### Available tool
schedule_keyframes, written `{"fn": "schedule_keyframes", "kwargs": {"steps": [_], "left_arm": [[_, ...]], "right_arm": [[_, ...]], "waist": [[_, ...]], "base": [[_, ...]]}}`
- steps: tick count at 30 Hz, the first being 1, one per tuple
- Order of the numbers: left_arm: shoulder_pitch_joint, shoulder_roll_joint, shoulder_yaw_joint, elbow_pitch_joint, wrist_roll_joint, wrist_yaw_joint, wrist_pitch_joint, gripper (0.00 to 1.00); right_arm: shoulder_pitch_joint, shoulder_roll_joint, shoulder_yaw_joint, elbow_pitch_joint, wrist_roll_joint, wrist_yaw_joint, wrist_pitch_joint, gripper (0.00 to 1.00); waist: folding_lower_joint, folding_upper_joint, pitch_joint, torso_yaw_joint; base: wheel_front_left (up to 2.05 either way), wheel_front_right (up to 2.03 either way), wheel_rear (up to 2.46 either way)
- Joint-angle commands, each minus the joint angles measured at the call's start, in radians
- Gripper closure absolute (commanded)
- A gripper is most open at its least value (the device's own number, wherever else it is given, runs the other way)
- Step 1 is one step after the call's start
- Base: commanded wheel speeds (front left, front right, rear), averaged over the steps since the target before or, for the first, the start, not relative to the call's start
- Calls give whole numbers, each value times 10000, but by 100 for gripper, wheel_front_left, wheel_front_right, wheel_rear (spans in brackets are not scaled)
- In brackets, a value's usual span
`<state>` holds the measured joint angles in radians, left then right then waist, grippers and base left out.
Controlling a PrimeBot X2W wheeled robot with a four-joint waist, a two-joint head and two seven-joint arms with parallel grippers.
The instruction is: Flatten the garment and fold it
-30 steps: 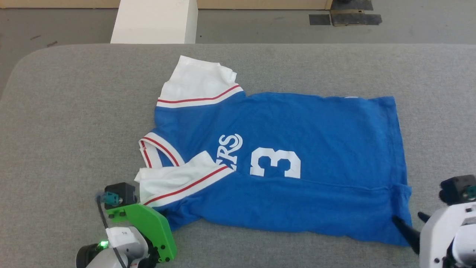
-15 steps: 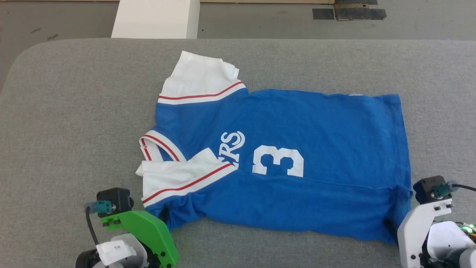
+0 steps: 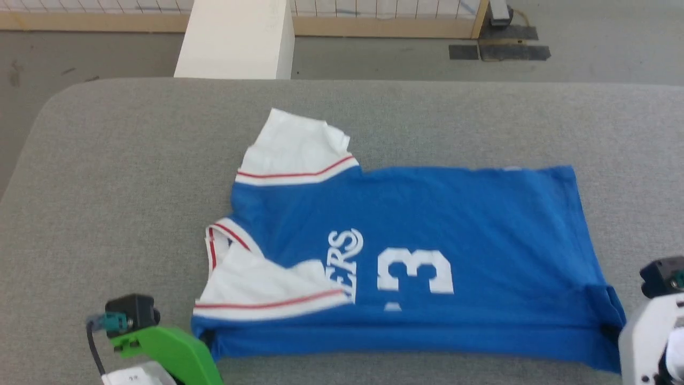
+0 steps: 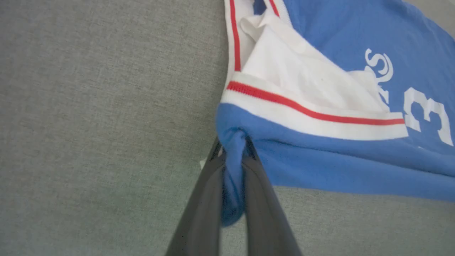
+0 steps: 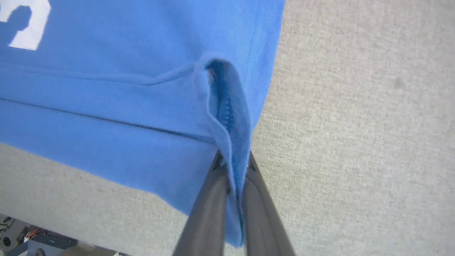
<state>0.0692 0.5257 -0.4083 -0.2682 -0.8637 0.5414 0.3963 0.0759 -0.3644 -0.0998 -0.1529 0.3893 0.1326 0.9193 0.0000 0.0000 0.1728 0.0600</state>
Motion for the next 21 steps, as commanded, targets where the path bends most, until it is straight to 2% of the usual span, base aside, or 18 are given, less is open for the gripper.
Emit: {"fn": "schedule_keyframes", "kwargs": {"steps": [1, 5, 6, 7, 11, 16, 18, 21], "left_arm": [[348, 168, 105, -59, -166, 152, 69, 100], [830, 62, 75, 68, -548, 151, 267, 100], [877, 51, 58, 172, -577, 156, 290, 89], [914, -22, 55, 252, -670, 129, 310, 1], [903, -40, 242, 273, -774, 43, 176, 0], [309, 478, 859, -432, -290, -24, -396, 0], [-254, 668, 1003, -579, 137, -179, -796, 0], [-1279, 532, 1053, -401, 503, -541, -1367, 0]], "right_arm": [[291, -150, -160, -46, 66, -19, 138, 100], [702, 33, -173, 140, 228, -19, 230, 100], [744, 72, -131, 213, 210, -19, 184, 73], [777, 102, -63, 310, 179, -19, 108, 0], [659, 262, -133, 324, 315, -19, -137, 0], [91, 428, -982, -320, 455, -19, -595, 0], [-334, 501, -1308, -492, 286, -19, -938, 0], [-1029, 491, -1493, -393, 57, -19, -1265, 0]], "waist": [[0, 0, -129, 12], [0, 0, -195, 5], [0, 0, -198, 3], [0, 0, -207, -2], [0, 0, -336, -39], [0, 0, -492, -36], [0, 0, -472, -73], [0, 0, -287, -123]], "base": [[0, 0, 0], [0, 0, 0], [0, 0, 0], [0, 0, 0], [0, 0, 0], [0, 0, 0], [0, 0, 0], [0, 0, 0]]}}
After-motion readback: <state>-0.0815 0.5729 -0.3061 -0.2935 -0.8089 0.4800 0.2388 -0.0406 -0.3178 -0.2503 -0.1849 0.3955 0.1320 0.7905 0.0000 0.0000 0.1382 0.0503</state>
